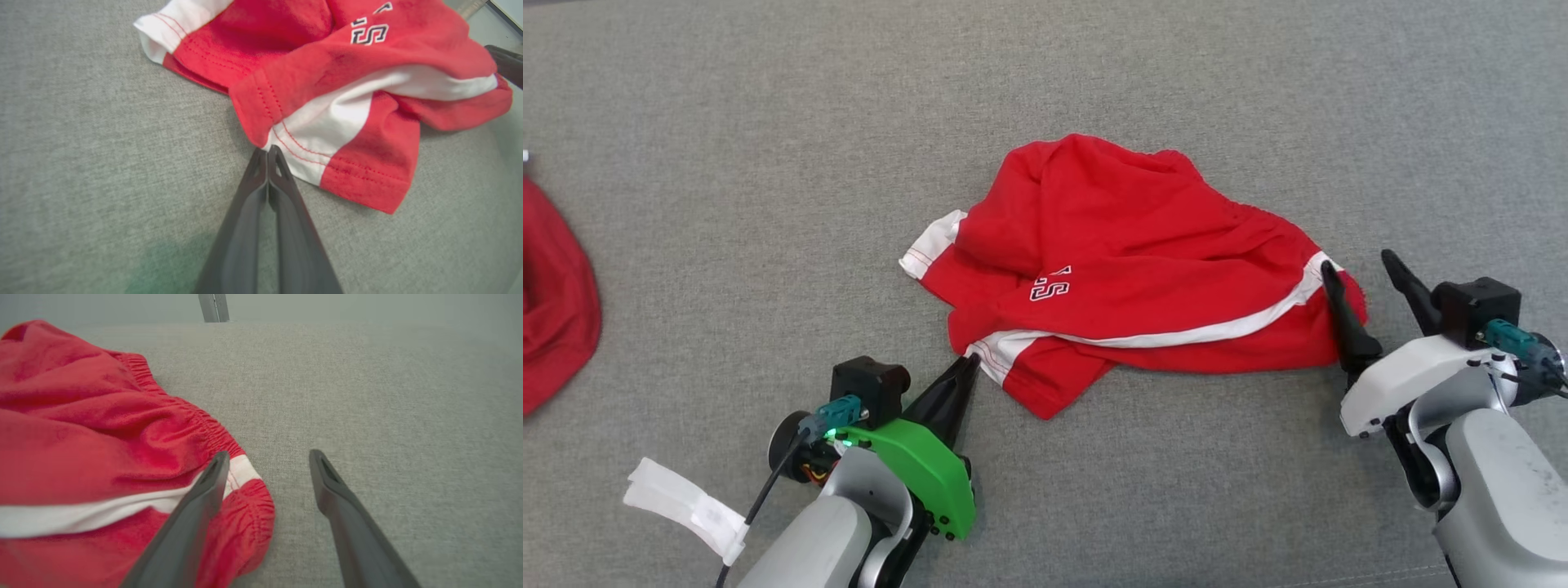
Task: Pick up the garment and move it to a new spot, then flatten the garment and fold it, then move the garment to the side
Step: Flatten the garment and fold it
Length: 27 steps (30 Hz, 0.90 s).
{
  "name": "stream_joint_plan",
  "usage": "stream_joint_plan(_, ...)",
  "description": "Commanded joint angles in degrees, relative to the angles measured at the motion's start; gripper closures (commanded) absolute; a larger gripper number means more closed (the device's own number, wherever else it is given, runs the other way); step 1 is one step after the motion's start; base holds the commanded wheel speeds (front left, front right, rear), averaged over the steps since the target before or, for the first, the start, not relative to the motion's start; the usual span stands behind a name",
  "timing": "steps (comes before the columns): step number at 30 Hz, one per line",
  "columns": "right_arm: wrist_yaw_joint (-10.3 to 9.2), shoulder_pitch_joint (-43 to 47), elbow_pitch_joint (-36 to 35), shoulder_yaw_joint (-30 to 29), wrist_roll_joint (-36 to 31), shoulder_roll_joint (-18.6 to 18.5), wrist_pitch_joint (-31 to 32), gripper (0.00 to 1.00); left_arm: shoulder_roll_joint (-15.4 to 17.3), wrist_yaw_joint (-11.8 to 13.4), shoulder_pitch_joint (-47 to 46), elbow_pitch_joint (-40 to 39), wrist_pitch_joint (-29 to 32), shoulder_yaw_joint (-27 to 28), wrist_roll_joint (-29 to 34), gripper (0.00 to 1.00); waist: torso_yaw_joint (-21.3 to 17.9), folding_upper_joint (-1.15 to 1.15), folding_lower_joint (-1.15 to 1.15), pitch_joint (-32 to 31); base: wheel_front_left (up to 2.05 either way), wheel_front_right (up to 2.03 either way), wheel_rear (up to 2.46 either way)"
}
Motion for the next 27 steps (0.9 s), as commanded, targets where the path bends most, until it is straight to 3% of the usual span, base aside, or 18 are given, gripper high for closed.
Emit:
stream_joint_plan(1, -0.08, -0.9, 1.2, 0.9, 0.4, -0.5, 0.3, 0.00, 0.1, -0.2, -0.8, 0.0, -0.3, -0.1, 0.3, 1.00, 0.9, 0.00, 0.00, 0.7, 0.00, 0.00, 0.00)
stream_joint_plan(7, -0.08, -4.1, 7.4, 6.1, 2.3, -1.9, 1.5, 0.00, 0.1, -0.1, -1.1, -0.1, -0.7, -0.4, 0.6, 1.00, 1.9, 0.00, 0.00, 1.7, 0.00, 0.00, 0.00)
stream_joint_plan(8, -0.08, -4.6, 8.0, 6.6, 2.4, -2.1, 1.6, 0.47, 0.1, 0.0, -1.2, -0.2, -0.8, -0.4, 0.8, 1.00, 2.0, 0.00, 0.00, 1.8, 0.00, 0.00, 0.00)
stream_joint_plan(9, -0.08, -5.0, 8.5, 7.1, 2.9, -2.3, 1.7, 0.84, 0.1, 0.1, -1.3, -0.3, -1.1, -0.5, 0.9, 1.00, 2.1, 0.00, 0.00, 1.8, 0.00, 0.00, 0.00)
stream_joint_plan(10, -0.08, -5.3, 8.7, 7.6, 3.1, -2.5, 1.8, 1.00, 0.1, 0.1, -1.4, -0.4, -1.2, -0.5, 1.0, 1.00, 2.1, 0.00, 0.00, 1.8, 0.00, 0.00, 0.00)
stream_joint_plan(18, -0.09, -5.2, 4.1, 8.0, 6.5, -4.6, 0.7, 1.00, 0.7, 0.6, -2.1, -4.2, -3.3, -0.5, 2.4, 1.00, 1.7, 0.00, 0.00, 0.8, 0.00, 0.00, 0.00)
stream_joint_plan(27, -0.08, -3.0, -10.2, 3.3, 15.4, -4.7, 3.2, 1.00, 5.3, 3.1, -4.1, -15.5, -1.3, 1.8, 4.5, 1.00, 0.9, 0.00, 0.00, -1.4, 0.00, 0.00, 0.00)
